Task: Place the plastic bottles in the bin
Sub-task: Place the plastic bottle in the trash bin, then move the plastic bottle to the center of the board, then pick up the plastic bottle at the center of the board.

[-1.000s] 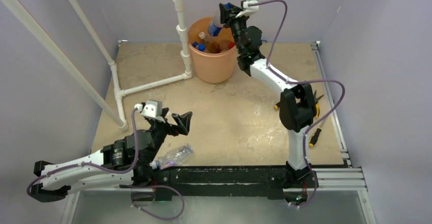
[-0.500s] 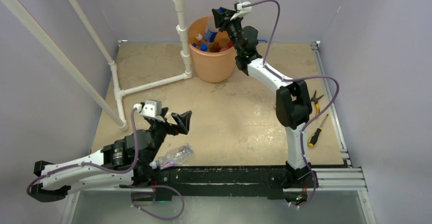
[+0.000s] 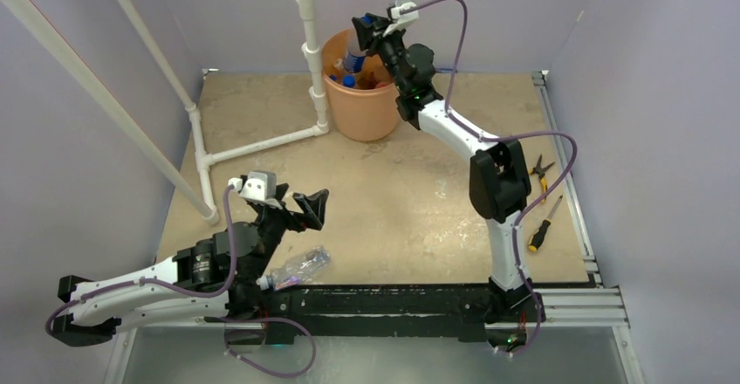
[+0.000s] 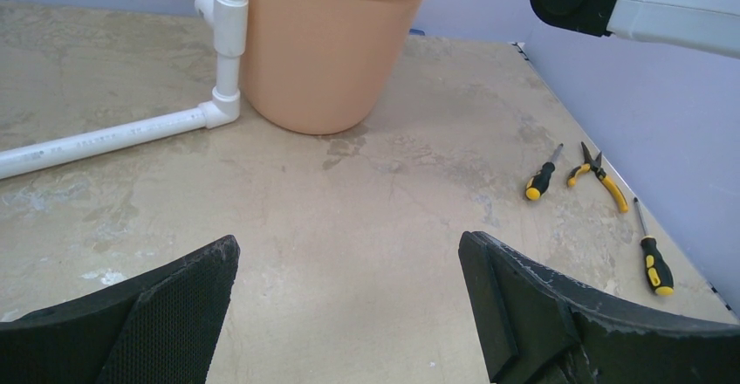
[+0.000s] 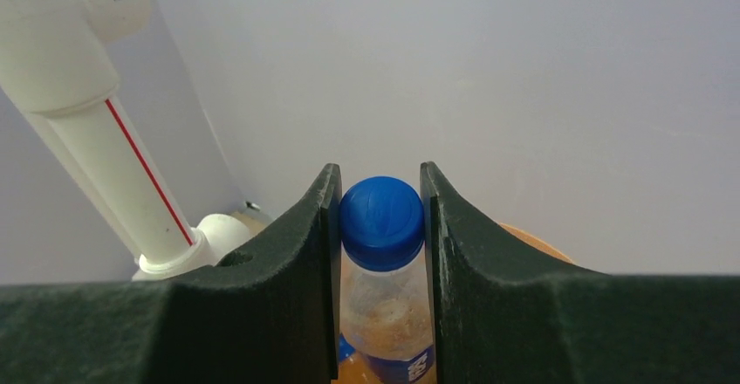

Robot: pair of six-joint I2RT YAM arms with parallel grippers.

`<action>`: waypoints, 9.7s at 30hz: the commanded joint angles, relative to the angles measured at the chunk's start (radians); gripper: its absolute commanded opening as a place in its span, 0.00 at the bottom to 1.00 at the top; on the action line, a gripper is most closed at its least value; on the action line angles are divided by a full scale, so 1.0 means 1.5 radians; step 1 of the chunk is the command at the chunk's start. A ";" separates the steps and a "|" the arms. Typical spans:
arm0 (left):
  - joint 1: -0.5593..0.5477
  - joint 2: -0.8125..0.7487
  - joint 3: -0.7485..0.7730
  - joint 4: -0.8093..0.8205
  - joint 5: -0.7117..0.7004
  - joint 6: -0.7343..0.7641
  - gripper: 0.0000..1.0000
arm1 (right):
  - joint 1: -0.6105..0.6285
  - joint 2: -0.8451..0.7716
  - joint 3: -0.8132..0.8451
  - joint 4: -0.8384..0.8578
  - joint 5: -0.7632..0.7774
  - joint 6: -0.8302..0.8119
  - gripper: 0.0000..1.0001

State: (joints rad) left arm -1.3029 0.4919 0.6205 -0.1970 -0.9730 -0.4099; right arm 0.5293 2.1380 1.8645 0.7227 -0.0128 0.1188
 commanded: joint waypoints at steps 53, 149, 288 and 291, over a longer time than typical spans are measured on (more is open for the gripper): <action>-0.001 0.047 0.017 0.052 0.079 -0.032 0.97 | 0.014 -0.142 -0.075 -0.388 0.193 0.008 0.21; -0.001 -0.114 -0.006 -0.586 -0.103 -0.790 0.95 | 0.444 -0.275 -0.654 -0.388 0.063 0.329 0.01; 0.203 0.384 -0.195 0.287 0.316 -0.443 0.99 | 0.435 -0.692 -0.870 -0.476 0.285 0.387 0.98; 0.203 0.317 -0.202 0.205 0.284 -0.465 0.99 | 0.435 -0.636 -0.833 -0.481 0.241 0.366 0.99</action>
State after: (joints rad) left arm -1.0004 1.0683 0.3252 0.2665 -0.5003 -1.0637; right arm 1.1797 1.0958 0.5373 0.0948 0.3756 0.7643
